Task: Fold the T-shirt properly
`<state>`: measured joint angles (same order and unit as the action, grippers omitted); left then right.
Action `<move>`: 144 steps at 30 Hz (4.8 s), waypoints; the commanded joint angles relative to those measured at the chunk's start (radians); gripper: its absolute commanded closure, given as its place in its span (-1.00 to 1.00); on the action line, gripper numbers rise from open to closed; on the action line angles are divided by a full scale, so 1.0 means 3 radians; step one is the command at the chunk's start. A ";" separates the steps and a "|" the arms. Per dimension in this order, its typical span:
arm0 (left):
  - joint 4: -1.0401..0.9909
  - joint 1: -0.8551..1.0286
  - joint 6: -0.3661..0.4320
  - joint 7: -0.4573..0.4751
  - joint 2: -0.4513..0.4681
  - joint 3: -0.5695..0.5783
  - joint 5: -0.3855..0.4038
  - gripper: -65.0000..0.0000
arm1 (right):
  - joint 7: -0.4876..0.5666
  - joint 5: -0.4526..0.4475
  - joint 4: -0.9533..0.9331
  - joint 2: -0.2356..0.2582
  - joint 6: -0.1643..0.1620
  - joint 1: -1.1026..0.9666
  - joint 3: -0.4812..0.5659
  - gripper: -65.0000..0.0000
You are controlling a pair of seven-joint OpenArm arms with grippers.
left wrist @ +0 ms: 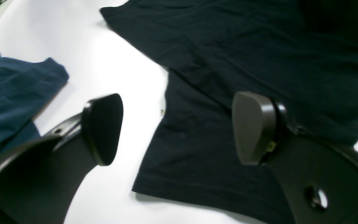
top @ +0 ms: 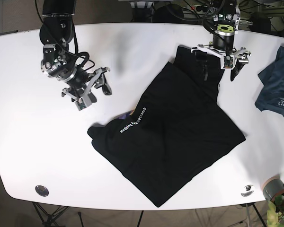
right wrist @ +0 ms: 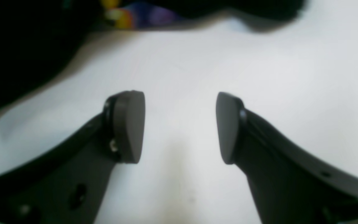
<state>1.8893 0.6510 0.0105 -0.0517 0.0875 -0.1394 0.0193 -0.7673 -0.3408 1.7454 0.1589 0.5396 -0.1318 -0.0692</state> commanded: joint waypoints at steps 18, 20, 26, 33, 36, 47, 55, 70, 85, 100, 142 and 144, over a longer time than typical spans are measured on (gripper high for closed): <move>-0.0050 -0.0295 0.0009 0.0103 0.0028 -0.1139 0.0005 -0.61 | 0.0059 -0.0033 0.0281 -0.0005 0.0004 -0.0018 0.1732 -0.09; -0.0132 -0.0316 0.0003 0.0103 0.0094 -0.1307 0.0005 -0.61 | 0.0059 -0.0033 0.0235 -0.0005 -0.0001 0.0069 0.1942 -0.09; -0.0260 -0.0321 0.0003 0.0103 0.0212 -0.1389 0.0015 -0.61 | 0.0070 -0.0027 -0.0011 -0.0005 -0.0006 0.0396 0.2325 -0.08; -0.0265 -0.0316 0.0003 0.0103 0.0186 -0.1435 0.0015 -0.61 | 0.0080 0.0244 -0.0159 -0.0021 -0.0098 0.0667 0.2724 -0.08; -0.0265 -0.0316 0.0003 0.0103 0.0181 -0.1425 0.0015 -0.61 | 0.0080 0.0632 -0.0164 -0.0108 -0.0211 0.0698 0.2888 -0.09; -0.0265 -0.0321 0.0003 0.0103 0.0130 -0.1410 0.0015 -0.61 | 0.0346 0.1461 -0.0164 -0.0128 -0.0226 0.0677 0.2918 -0.08; -0.0270 -0.0321 0.0003 0.0103 0.0140 -0.1307 0.0015 -0.61 | 0.0366 0.1466 -0.0164 -0.0010 -0.0226 0.0672 0.2918 -0.08; -0.0270 -0.0321 0.0003 0.0103 0.0140 -0.1215 0.0015 -0.61 | 0.0412 0.1461 -0.0220 -0.0169 -0.0216 0.0539 0.3179 -0.08; -0.0270 -0.0321 0.0003 0.0103 0.0145 -0.1241 0.0015 -0.61 | 0.0729 0.1660 -0.0819 -0.0363 -0.0216 0.0600 0.3190 -0.09; -0.0270 -0.0316 0.0003 0.0103 0.0145 -0.1226 0.0015 -0.61 | 0.1174 0.1891 -0.1213 -0.0343 -0.0231 0.0693 0.3164 -0.08; -0.0275 -0.0321 0.0003 0.0103 0.0156 -0.1210 0.0010 -0.61 | 0.1174 0.1885 -0.0936 -0.0271 -0.0236 0.0513 0.2862 0.94; -0.0275 -0.0321 0.0003 0.0103 0.0151 -0.1205 0.0015 -0.61 | 0.1169 0.1885 -0.0768 -0.0236 -0.0236 0.0452 0.2745 0.94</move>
<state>1.7920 0.5533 0.0032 -0.0517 0.1226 -0.4999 0.0231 -0.3992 0.2115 1.4647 0.0753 0.4713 0.0135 0.7822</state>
